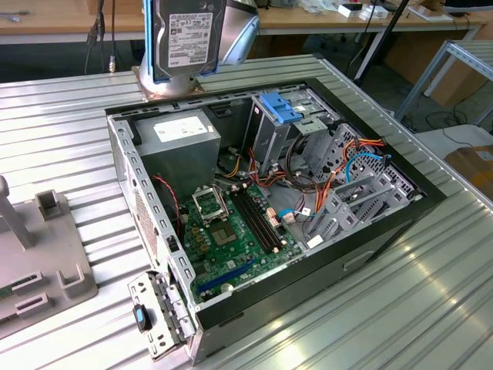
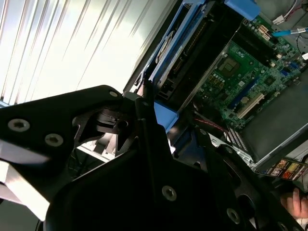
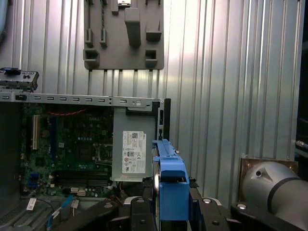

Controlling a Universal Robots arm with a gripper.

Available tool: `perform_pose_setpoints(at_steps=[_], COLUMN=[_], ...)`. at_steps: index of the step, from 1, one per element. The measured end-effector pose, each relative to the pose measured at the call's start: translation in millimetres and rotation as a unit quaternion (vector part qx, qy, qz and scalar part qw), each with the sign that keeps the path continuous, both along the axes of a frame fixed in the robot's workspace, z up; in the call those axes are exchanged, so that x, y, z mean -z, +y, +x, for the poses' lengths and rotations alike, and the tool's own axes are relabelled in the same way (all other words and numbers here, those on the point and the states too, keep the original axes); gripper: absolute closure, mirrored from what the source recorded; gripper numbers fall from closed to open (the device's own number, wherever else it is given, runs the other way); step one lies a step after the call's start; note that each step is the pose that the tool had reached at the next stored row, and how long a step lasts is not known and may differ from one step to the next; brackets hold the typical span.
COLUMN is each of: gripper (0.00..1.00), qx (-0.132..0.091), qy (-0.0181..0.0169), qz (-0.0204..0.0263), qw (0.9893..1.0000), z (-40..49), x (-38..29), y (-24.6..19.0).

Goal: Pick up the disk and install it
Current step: 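Pick up the disk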

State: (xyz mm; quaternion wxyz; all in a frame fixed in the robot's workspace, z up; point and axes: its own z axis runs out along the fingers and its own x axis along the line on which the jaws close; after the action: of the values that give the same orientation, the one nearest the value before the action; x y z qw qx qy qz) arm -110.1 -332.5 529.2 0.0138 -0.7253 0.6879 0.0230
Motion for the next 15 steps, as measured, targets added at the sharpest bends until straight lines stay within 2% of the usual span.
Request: perform_pose_setpoints(at_steps=[7,15], gripper=[0.64,0.64], qx=[0.0,0.0], qy=[0.0,0.0], qz=[0.0,0.0], qw=[1.0,1.0], z=[1.0,1.5], x=[0.0,0.0], y=[0.1,-5.4])
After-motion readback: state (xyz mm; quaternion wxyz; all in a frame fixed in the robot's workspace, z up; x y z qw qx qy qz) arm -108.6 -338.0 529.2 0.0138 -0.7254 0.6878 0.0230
